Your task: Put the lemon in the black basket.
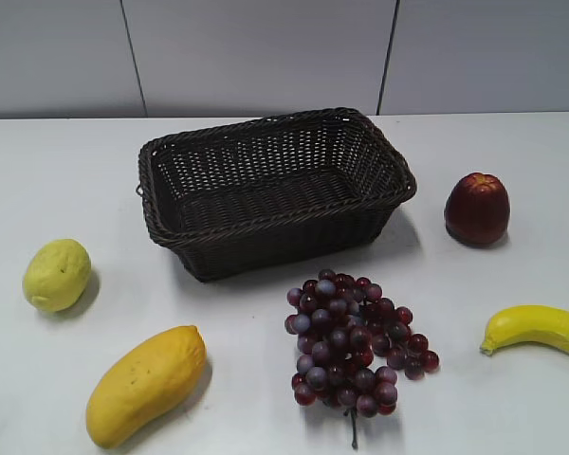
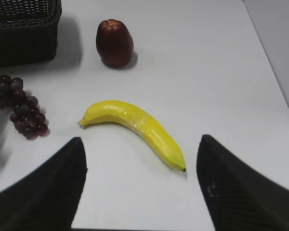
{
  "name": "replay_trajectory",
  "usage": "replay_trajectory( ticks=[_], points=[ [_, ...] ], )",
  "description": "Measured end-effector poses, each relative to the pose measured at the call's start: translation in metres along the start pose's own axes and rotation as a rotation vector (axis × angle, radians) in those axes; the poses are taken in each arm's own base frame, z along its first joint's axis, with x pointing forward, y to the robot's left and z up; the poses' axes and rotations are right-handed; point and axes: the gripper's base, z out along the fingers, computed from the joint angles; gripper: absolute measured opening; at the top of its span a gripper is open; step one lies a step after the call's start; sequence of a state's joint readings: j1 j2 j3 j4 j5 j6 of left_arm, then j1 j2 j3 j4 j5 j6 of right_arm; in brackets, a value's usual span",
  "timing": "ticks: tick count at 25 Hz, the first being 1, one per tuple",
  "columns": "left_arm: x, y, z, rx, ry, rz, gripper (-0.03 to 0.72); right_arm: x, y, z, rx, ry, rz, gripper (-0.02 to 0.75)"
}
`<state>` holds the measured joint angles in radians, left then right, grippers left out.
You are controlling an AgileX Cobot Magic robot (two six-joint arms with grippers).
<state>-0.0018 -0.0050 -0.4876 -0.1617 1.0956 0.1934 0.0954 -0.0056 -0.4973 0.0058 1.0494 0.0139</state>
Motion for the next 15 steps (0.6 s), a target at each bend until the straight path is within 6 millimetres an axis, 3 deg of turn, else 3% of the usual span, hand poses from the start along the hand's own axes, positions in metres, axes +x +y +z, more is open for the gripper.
replay_trajectory(
  ticks=[15],
  points=[
    [0.0000,0.0000,0.0000,0.000,0.000,0.000,0.614,0.0000,0.0000,0.0000,0.000,0.000,0.000,0.583]
  ],
)
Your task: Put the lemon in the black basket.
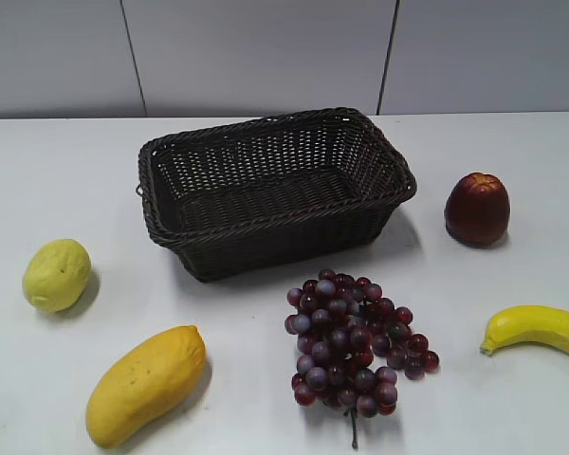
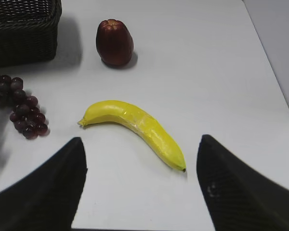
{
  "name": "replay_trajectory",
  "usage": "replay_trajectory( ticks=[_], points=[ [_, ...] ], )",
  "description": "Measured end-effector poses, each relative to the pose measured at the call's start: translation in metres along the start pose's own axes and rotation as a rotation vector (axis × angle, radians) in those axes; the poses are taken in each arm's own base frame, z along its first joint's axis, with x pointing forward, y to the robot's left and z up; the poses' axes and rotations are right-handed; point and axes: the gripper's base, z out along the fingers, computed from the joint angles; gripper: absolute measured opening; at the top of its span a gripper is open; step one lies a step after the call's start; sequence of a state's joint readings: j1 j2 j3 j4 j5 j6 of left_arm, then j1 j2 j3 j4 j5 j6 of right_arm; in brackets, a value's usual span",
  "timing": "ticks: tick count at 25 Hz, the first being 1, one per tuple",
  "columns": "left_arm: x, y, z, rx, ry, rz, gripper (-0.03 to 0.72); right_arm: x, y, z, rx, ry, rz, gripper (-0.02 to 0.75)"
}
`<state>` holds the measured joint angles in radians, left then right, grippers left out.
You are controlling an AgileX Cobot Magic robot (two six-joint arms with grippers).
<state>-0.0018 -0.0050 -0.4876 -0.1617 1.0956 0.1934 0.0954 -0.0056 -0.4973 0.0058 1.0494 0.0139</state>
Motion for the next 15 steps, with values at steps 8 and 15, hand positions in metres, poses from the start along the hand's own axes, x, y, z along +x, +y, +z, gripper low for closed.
replay_trajectory(
  ticks=[8,15],
  points=[
    [-0.023,0.002,0.007,0.012,-0.072,-0.029,0.599,0.000,0.000,0.000,0.005,0.000,-0.003,0.583],
    [-0.070,0.011,0.067,0.075,-0.048,-0.202,0.605,0.000,0.000,0.000,0.000,0.000,0.000,0.583]
  ],
)
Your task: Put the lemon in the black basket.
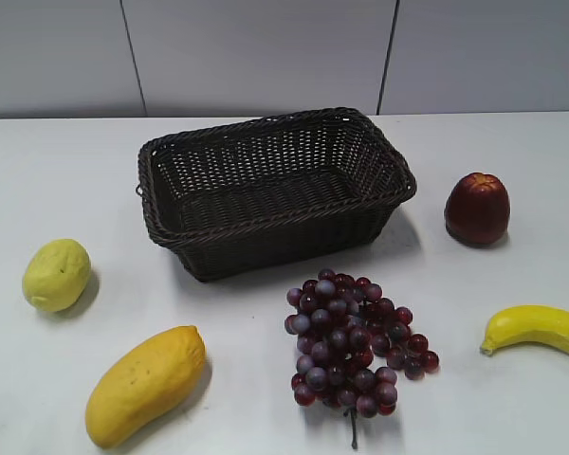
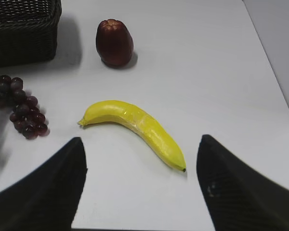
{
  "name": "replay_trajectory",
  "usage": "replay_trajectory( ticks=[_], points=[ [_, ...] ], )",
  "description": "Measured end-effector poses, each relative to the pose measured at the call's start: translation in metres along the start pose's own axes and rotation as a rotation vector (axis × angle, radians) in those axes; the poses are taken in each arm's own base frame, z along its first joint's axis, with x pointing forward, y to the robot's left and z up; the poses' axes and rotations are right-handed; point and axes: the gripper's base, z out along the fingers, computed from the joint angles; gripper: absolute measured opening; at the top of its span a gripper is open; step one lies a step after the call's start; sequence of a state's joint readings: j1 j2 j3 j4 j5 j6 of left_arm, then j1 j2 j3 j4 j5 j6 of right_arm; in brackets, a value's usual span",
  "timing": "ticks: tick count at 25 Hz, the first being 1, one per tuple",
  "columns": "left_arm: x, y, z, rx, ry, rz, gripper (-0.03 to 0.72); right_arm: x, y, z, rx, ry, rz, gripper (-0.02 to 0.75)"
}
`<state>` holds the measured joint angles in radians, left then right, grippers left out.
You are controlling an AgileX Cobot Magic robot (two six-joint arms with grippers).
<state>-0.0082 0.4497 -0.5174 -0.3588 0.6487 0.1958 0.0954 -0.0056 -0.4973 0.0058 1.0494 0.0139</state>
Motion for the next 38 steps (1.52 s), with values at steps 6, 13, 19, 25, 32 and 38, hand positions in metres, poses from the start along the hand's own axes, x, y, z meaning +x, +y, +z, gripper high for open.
replay_trajectory(
  ticks=[6,13,19,25,32,38],
  points=[
    [-0.011,0.010,0.081,0.042,0.327,-0.056,0.647,0.000,0.000,0.000,0.000,0.000,0.000,0.583],
    [-0.015,0.028,0.177,0.057,0.635,-0.087,0.653,0.000,0.000,0.000,0.000,0.000,0.000,0.583],
    [0.007,0.029,0.244,0.075,0.830,-0.022,0.665,0.000,0.000,0.000,0.000,0.000,0.000,0.583],
    [0.027,0.034,0.285,0.072,0.930,-0.001,0.666,0.000,0.000,0.000,0.000,0.000,0.000,0.583],
    [0.040,0.037,0.300,0.073,0.996,-0.015,0.628,0.000,0.000,0.000,0.000,0.000,0.000,0.583],
    [0.018,0.030,0.297,0.133,1.058,-0.009,0.552,0.000,0.000,0.000,0.000,0.000,0.000,0.583]
  ],
)
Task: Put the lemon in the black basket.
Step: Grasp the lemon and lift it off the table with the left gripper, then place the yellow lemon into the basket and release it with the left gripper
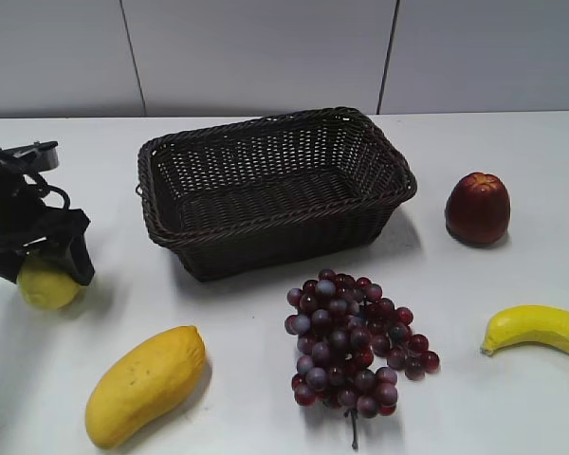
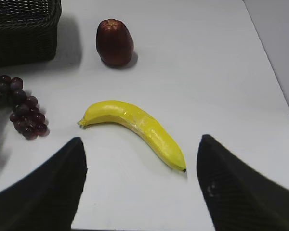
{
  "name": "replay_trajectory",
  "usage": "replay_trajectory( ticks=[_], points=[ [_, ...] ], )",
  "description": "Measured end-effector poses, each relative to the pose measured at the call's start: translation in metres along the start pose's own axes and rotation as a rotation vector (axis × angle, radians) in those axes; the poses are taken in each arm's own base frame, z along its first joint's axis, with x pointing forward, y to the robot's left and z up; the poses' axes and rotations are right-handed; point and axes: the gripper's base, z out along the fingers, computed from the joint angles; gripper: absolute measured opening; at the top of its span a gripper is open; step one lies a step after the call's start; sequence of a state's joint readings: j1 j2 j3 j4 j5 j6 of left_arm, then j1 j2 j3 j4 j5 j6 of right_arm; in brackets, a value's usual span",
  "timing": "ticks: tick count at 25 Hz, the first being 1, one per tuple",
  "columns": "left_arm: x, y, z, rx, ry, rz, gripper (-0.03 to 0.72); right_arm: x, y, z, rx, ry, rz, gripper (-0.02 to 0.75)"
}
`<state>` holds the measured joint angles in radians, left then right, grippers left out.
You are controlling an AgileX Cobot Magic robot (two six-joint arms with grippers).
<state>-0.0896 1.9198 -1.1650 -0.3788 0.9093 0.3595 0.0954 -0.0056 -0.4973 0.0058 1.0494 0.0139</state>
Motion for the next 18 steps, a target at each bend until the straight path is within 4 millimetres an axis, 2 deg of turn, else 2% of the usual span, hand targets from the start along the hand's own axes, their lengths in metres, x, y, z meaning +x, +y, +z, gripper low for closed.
replay_trajectory(
  ticks=[2,6,8,11,14,16,18],
  points=[
    [-0.005,-0.006,-0.017,0.018,0.007,0.022,0.552,0.000,0.000,0.000,0.000,0.000,0.000,0.583],
    [-0.026,-0.027,-0.079,0.022,-0.129,0.081,0.552,0.000,0.000,0.000,0.000,0.000,0.000,0.583],
    [-0.038,-0.044,-0.110,0.025,-0.237,0.126,0.552,0.000,0.000,0.000,0.000,0.000,0.000,0.583],
    [-0.053,-0.078,-0.137,0.061,-0.384,0.198,0.552,0.000,0.000,0.000,0.000,0.000,0.000,0.583],
    [-0.062,-0.112,-0.137,0.112,-0.457,0.255,0.552,0.000,0.000,0.000,0.005,0.000,-0.003,0.583],
    [-0.066,-0.131,-0.123,0.133,-0.456,0.286,0.552,0.000,0.000,0.000,0.000,0.000,0.000,0.583],
    [-0.071,-0.144,-0.099,0.145,-0.419,0.307,0.551,0.000,0.000,0.000,0.000,0.000,0.000,0.583]
  ],
)
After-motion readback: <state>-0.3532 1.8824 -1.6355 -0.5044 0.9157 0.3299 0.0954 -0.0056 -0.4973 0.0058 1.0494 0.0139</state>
